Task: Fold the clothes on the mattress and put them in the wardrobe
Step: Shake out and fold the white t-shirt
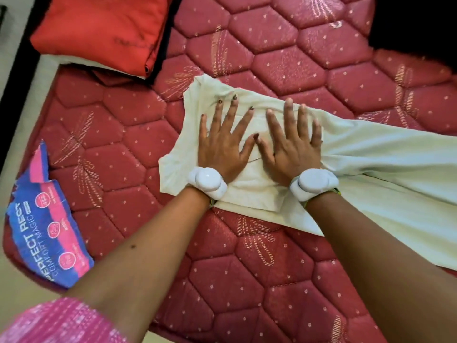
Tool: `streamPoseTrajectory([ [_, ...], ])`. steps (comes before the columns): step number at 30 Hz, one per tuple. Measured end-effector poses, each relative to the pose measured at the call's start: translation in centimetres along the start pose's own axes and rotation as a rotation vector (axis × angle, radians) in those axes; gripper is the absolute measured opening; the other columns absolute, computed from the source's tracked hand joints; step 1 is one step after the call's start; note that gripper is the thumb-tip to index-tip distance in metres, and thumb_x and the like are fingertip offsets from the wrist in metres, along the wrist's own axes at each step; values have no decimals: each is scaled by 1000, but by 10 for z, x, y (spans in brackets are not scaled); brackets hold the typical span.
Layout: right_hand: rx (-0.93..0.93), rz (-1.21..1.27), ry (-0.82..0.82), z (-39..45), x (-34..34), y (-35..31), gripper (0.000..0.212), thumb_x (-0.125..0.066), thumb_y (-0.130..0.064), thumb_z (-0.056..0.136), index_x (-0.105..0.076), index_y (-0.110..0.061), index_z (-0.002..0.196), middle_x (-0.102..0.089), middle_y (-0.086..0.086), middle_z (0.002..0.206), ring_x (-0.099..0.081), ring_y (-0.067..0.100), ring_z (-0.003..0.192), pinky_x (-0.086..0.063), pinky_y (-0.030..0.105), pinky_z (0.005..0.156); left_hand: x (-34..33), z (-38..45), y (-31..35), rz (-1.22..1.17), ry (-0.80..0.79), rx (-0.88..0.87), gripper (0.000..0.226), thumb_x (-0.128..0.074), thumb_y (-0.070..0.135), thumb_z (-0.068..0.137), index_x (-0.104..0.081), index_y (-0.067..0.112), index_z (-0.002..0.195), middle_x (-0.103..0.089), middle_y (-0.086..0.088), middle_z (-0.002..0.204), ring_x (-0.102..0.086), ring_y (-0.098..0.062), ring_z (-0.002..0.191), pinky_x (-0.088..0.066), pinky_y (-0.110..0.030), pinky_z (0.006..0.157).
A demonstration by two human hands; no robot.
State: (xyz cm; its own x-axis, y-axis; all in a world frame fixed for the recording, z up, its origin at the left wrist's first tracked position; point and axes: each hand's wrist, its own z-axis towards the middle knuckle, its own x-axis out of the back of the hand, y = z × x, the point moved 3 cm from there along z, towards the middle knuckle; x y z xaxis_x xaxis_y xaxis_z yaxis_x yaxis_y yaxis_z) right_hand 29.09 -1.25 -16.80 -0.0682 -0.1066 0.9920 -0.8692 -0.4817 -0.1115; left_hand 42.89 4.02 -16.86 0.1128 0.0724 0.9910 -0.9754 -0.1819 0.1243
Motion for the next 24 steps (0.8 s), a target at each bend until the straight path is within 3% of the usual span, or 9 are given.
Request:
streamPoseTrajectory([
  [2, -2, 78, -61, 5, 2, 7, 64, -15, -61, 92, -16, -35, 150, -4, 3, 160, -4, 25, 147, -3, 48, 115, 2, 2, 0, 28, -45, 45, 55, -24, 53, 97, -28, 35, 148, -19, -2, 159, -14, -27, 147, -10, -54, 115],
  [5, 60, 108, 109, -3, 20, 16, 57, -23, -51, 97, -31, -27, 147, -26, 8, 156, -23, 27, 144, -12, 44, 113, 19, 4, 12, 34, -37, 43, 58, -22, 53, 97, -23, 30, 151, -13, -3, 160, -9, -26, 148, -2, -52, 115],
  [9, -126, 84, 234, -40, 33, 64, 53, -27, -44, 99, -30, -24, 148, -26, 7, 155, -22, 25, 144, -16, 43, 112, 29, -6, 64, -6, 15, -91, 57, -29, 49, 98, -23, 29, 151, -14, -4, 160, -10, -24, 148, -5, -51, 116],
  [13, -278, 44, 169, -83, 28, 128, 57, -26, -47, 98, -28, -23, 149, -24, 6, 156, -20, 24, 145, -15, 45, 113, 17, -19, 123, -10, -23, -177, 59, -29, 50, 97, -24, 27, 151, -16, -4, 159, -12, -24, 147, -6, -51, 117],
  [16, -368, 73, 77, -118, 20, 182, 60, -22, -52, 96, -19, -27, 151, -13, 1, 159, -8, 19, 147, -8, 43, 115, 5, -24, 175, 13, -78, -264, 58, -26, 52, 97, -27, 28, 150, -18, -5, 159, -14, -27, 147, -7, -53, 116],
  [20, -410, 66, -11, -146, 20, 241, 63, -14, -57, 94, -5, -33, 152, 4, -5, 160, 5, 18, 147, -1, 42, 115, -18, -25, 216, 25, -150, -161, 65, -22, 57, 93, -23, 27, 151, -15, -6, 160, -10, -31, 147, -1, -56, 113],
  [22, -453, 91, -12, -155, 23, 264, 63, -15, -57, 94, -10, -32, 151, 1, -4, 160, 3, 19, 147, 1, 37, 114, -18, -25, 234, 5, -123, -104, 67, -25, 56, 92, -21, 24, 151, -12, -6, 160, -8, -31, 147, -4, -55, 112],
  [24, -534, 158, 58, -162, 29, 288, 60, -20, -53, 95, -29, -26, 148, -14, 1, 159, -10, 23, 146, -5, 35, 113, -15, -26, 262, -22, -88, -190, 62, -33, 52, 92, -30, 25, 148, -18, -5, 159, -15, -28, 146, -13, -52, 110],
])
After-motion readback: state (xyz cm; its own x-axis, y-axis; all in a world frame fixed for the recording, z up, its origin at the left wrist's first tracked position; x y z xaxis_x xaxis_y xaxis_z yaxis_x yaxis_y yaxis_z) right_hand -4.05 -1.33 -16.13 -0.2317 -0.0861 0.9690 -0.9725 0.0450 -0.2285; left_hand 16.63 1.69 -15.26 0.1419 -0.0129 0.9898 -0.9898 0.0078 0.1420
